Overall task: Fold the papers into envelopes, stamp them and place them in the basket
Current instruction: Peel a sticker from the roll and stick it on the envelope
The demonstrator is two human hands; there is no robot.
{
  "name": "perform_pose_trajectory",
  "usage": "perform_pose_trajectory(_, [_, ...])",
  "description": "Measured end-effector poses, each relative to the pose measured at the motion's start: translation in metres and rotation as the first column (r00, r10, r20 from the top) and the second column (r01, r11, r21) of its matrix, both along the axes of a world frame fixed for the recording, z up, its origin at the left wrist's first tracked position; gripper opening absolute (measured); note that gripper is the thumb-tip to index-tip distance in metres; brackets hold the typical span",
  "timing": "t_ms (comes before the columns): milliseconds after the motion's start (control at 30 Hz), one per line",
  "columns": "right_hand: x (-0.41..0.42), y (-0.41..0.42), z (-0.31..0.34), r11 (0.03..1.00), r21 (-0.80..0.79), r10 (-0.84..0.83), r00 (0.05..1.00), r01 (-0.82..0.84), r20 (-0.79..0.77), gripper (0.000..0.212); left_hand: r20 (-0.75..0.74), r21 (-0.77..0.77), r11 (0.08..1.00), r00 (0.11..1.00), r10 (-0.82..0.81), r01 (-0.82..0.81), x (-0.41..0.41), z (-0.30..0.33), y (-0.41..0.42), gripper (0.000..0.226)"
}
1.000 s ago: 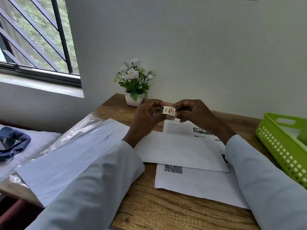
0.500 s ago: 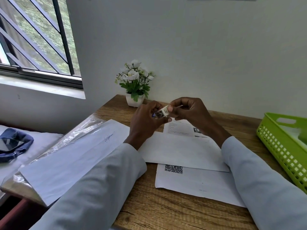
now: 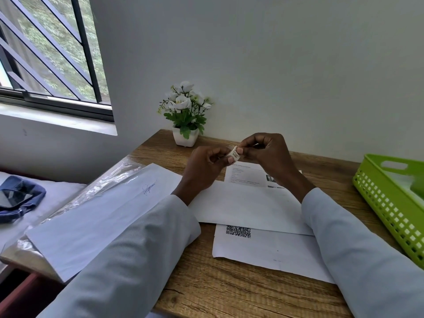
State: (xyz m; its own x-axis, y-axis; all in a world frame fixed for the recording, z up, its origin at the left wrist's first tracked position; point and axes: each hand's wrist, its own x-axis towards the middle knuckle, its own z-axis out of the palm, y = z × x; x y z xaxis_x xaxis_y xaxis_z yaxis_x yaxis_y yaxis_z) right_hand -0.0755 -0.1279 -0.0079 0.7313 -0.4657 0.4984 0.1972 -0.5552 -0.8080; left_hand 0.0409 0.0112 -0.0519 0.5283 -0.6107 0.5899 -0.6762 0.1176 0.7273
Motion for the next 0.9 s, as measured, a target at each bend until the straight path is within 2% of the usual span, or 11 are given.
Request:
perform_pose_trajectory(100, [0.004, 0.0, -0.003, 0.997, -0.062, -0.037, 0.999, 0.039, 0.033, 0.015, -0.036, -0.017, 1.0, 0.999, -0.005, 0.004, -0.002, 0.003, 0.0, 0.013])
perform_pose_trajectory(233, [0.007, 0.0, -0.007, 0.964, -0.243, -0.09, 0.993, 0.107, 0.079, 0.013, -0.058, -0.009, 1.0, 0.998, 0.008, -0.009, -0.003, 0.006, 0.001, 0.011])
perform_pose_trajectory(433, [0.008, -0.003, -0.014, 0.826, -0.52, -0.142, 0.973, 0.218, 0.181, 0.008, -0.062, 0.013, 0.999, 0.997, 0.039, -0.038, -0.005, 0.007, 0.001, 0.009])
perform_pose_trajectory(600, [0.006, -0.005, -0.017, 0.711, -0.659, -0.138, 0.968, 0.244, 0.21, 0.012, -0.105, 0.007, 1.0, 0.994, 0.015, -0.015, -0.008, 0.01, 0.003, 0.01])
perform_pose_trajectory(733, [0.005, -0.006, -0.017, 0.666, -0.713, -0.103, 0.974, 0.219, 0.202, 0.012, -0.194, -0.029, 0.998, 0.979, -0.059, 0.054, -0.01, 0.011, 0.005, 0.013])
perform_pose_trajectory(900, [0.004, -0.009, -0.016, 0.714, -0.678, -0.038, 0.977, 0.173, 0.208, 0.011, -0.345, -0.058, 0.996, 0.934, -0.089, 0.073, -0.011, 0.011, 0.004, 0.008])
